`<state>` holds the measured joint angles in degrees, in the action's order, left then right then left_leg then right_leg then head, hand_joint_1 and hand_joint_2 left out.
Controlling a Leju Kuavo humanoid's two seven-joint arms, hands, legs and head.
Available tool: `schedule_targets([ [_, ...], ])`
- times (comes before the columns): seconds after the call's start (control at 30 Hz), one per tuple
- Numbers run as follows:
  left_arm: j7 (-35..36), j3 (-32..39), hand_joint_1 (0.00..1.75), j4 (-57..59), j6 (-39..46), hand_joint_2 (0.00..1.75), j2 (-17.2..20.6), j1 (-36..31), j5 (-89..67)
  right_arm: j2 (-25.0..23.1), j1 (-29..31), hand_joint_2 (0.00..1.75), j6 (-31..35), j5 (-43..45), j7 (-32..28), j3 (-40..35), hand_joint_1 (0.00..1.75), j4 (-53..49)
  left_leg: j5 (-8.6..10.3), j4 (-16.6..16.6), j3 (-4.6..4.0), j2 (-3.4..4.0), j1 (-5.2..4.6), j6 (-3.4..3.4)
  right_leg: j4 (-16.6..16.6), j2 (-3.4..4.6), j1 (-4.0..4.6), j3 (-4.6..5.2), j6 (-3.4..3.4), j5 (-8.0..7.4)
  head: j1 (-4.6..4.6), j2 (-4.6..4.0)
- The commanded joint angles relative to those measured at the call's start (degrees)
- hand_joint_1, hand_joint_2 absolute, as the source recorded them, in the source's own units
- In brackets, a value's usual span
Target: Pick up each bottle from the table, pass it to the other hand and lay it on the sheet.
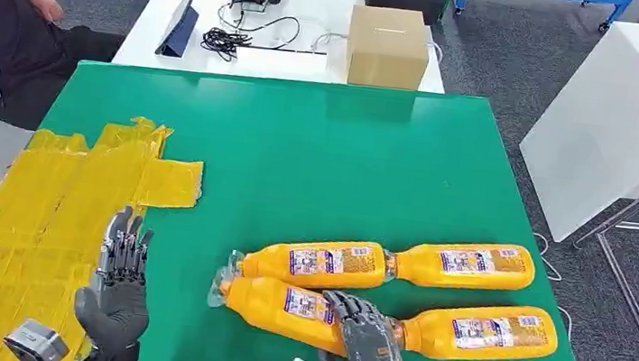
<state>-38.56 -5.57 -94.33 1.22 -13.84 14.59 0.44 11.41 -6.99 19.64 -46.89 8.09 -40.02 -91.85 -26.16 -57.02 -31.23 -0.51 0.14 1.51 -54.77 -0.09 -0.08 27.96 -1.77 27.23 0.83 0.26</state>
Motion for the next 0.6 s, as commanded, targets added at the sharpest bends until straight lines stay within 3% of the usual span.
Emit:
schedule_targets([
  [0.03,5.62,4.81,0.00,5.55,-2.97,1.75,-1.34,-1.65,14.95,-5.15,-1.83,1.75,5.31,15.56,-14.45,2.32,1.75,-3.95,-0.03,0.12,0.11,0.09,0.07,-0.14,0.13,0.04,0.07,-0.09,0.06,0.01,0.00,0.00],
  [0.47,8.77,4.43,0.00,5.90,-2.68,1.75,-0.75,-2.48,23.26,-7.55,-0.52,1.75,6.97,19.81,-19.88,4.11,1.75,-1.98,0.02,0.08,-0.08,0.05,0.00,-0.04,0.05,0.02,0.00,0.09,0.03,0.00,0.02,0.00],
  [0.6,9.71,1.45,0.00,6.71,-5.33,1.75,0.42,-2.64,25.73,-9.57,0.63,1.75,7.07,21.40,-22.14,5.37,1.75,-0.35,0.03,0.08,-0.08,0.07,0.04,-0.09,0.08,0.03,0.03,0.09,0.05,-0.02,0.02,0.00],
])
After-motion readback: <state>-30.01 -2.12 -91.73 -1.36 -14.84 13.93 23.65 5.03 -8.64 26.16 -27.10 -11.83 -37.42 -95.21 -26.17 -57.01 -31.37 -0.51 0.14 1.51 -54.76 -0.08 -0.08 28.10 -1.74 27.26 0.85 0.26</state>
